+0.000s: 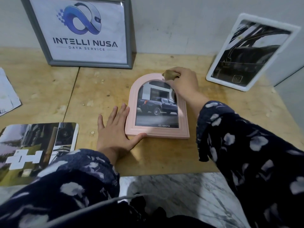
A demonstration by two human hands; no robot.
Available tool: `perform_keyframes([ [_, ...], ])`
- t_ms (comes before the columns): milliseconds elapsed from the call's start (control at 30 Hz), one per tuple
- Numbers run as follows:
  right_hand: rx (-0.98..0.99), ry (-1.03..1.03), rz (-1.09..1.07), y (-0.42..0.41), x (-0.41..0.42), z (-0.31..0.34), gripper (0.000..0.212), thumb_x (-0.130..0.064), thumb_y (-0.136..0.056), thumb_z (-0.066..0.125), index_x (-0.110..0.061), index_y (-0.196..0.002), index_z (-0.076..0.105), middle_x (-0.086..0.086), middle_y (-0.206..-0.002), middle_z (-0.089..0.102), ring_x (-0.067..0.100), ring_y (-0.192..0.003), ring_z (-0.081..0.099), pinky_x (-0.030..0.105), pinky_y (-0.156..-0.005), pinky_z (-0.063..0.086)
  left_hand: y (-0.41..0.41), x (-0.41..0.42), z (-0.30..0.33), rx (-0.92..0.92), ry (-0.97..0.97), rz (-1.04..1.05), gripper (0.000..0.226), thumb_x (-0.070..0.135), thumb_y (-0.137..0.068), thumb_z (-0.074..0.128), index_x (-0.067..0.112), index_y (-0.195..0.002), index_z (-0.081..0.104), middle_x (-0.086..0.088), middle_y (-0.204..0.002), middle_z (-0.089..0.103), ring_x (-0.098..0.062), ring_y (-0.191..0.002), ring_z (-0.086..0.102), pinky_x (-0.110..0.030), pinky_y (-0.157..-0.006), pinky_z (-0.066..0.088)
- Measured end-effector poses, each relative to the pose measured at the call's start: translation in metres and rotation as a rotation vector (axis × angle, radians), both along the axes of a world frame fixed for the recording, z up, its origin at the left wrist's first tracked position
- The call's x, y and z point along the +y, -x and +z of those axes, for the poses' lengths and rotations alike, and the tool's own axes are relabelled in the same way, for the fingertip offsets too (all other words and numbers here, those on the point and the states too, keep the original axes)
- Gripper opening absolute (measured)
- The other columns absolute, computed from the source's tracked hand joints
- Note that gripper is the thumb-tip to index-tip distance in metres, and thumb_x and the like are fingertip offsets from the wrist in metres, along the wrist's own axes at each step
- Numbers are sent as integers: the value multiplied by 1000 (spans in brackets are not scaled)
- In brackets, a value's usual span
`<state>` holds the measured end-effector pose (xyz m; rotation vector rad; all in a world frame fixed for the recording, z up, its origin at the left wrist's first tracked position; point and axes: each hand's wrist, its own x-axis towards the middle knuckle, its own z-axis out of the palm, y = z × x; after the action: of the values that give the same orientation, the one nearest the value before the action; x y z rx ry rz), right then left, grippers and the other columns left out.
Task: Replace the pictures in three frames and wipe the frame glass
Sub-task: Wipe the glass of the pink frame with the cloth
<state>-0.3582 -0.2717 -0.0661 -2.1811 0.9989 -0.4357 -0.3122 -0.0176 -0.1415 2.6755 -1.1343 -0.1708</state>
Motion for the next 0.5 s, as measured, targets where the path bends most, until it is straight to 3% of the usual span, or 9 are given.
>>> perform_keyframes([
  [167,116,109,208,-38,10,-13,38,-11,-87,47,-24,-114,69,3,-118,67,25,-109,60,36,-96,46,-2,1,-1,23,17,0,101,89,-71,22,33,-154,11,13,-161,1,-8,-149,-3,-53,-117,-8],
  [267,278,175,308,-40,8,-22,36,-17,-94,42,-26,-123,62,4,-124,64,28,-110,59,31,-96,45,-3,0,-2,23,19,8,102,90,-69,22,33,-153,13,12,-161,3,-8,-148,-3,-53,-117,-8],
  [400,322,161,215,-20,-8,-27,37,-14,-99,37,-21,-131,55,5,-127,60,28,-109,57,29,-91,44,-1,-1,0,23,16,19,103,91,-68,22,34,-153,12,13,-161,3,-7,-148,-3,-52,-117,-7],
  [500,251,6,107,3,-13,-35,35,-17,-100,39,-12,-132,55,6,-123,60,21,-104,58,24,-88,46,0,-2,0,16,21,33,103,91,-68,24,34,-153,13,12,-161,4,-6,-148,-2,-52,-117,-5],
])
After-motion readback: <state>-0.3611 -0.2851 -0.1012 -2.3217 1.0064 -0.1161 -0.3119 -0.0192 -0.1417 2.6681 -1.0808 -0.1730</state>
